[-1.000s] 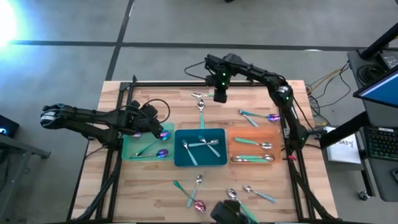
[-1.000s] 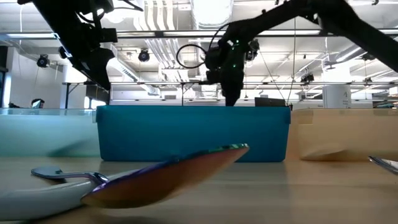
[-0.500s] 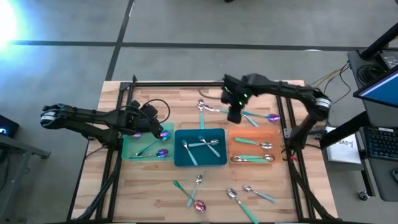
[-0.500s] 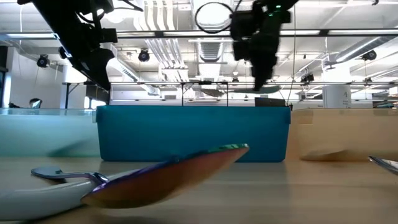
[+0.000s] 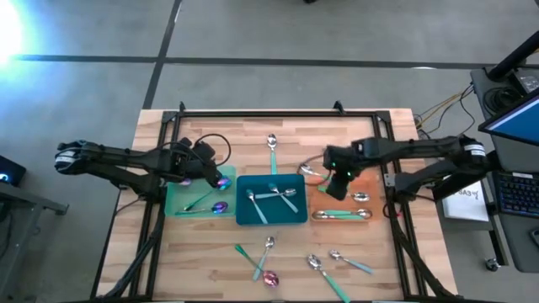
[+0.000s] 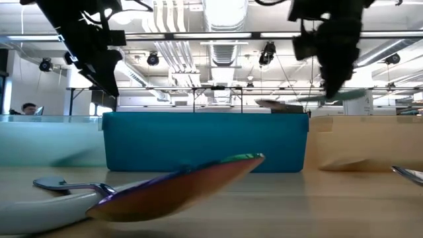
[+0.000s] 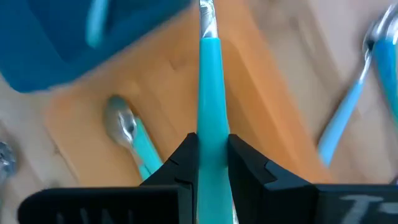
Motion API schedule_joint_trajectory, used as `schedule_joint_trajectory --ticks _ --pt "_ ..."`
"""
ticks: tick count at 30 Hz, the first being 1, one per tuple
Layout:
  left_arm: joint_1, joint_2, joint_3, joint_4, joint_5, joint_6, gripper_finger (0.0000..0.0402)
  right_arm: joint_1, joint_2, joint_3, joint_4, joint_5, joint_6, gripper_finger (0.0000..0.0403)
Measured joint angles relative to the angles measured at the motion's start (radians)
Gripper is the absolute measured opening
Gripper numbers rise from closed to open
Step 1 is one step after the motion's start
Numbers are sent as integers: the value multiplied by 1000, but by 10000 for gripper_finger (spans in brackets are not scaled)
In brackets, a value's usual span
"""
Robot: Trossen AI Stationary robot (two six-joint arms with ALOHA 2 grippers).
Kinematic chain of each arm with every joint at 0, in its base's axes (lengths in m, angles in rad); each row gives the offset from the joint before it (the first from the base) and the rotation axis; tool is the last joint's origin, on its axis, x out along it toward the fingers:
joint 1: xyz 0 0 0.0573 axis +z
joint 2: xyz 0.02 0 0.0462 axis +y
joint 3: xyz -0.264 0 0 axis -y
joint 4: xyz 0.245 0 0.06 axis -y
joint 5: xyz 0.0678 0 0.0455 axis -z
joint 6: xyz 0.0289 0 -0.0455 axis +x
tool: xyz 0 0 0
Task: Sort silverware by color (type)
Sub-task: Put the green spoon into the orange bin, then put the blue spoon into the blue bin
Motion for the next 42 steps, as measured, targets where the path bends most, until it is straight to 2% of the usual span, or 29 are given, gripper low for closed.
schedule_joint_trajectory --ticks 5,12,19,25,27,30,35,42 --pt "-1 20 0 24 61 13 146 92 -25 -77 0 -1 110 53" --pt "-1 64 0 72 101 34 146 179 -18 -101 2 -2 125 69" --pt "-1 142 0 282 234 129 146 203 -19 -86 3 3 98 109" --pt "-3 210 29 317 246 119 146 203 -19 -86 0 -1 61 149" --pt "-4 227 39 318 269 117 146 203 -19 -86 0 -40 70 158" --pt "-8 249 49 321 294 122 146 209 -19 -86 2 -163 90 165" --pt "-8 263 56 321 301 130 146 278 -18 -86 10 -209 174 159" --pt "-8 253 56 338 301 142 146 453 -18 -96 129 -204 423 144"
